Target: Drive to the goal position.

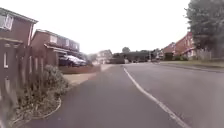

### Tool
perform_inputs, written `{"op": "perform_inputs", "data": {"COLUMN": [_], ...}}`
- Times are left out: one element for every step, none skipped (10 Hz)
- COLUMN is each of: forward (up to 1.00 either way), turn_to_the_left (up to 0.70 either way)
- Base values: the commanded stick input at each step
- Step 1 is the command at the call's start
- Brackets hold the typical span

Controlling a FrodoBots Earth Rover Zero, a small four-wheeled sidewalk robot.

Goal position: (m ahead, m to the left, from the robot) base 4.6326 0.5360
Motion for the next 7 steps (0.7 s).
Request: {"op": "perform_inputs", "data": {"forward": [1.0, 1.0, 1.0, 1.0, 1.0, 1.0, 1.0], "turn_to_the_left": [-0.36, -0.33, 0.0, 0.0, 0.0, 0.0, 0.0]}}
